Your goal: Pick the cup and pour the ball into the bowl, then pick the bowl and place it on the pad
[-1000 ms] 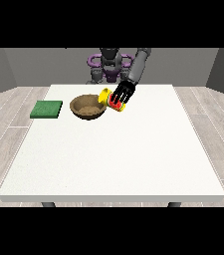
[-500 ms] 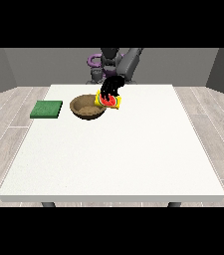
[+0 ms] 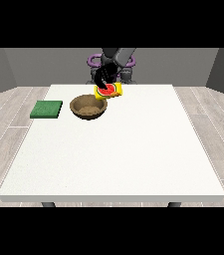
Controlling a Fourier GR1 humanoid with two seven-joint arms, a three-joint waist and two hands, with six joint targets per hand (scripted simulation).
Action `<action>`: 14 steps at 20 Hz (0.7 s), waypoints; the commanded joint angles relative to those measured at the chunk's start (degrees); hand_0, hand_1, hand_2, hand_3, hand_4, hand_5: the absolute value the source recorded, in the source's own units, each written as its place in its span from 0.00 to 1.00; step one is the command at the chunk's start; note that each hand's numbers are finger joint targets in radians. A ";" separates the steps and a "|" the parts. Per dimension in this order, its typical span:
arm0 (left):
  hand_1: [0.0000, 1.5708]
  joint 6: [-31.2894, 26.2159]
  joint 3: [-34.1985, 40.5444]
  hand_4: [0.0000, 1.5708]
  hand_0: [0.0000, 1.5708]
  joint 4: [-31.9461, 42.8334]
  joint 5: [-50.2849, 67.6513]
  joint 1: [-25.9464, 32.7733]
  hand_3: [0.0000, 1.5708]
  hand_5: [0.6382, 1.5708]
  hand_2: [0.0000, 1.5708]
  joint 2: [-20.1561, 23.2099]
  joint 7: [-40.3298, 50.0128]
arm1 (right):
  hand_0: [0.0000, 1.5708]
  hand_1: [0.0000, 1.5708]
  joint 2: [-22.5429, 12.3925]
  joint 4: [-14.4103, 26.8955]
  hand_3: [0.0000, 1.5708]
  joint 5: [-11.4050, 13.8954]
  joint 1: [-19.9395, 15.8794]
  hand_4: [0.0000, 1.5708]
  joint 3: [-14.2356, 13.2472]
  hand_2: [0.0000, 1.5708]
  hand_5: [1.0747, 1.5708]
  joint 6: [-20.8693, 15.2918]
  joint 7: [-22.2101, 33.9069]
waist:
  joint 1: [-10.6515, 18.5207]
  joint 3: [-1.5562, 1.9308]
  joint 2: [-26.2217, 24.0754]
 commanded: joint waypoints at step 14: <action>0.76 5.96 22.99 0.47 0.76 -19.59 26.34 9.28 1.00 1.00 1.00 7.00 -12.89 | 0.00 0.00 -2.68 1.66 0.00 -0.69 4.59 0.23 -5.18 0.00 0.99 0.63 -1.56 | 7.95 -0.41 -1.95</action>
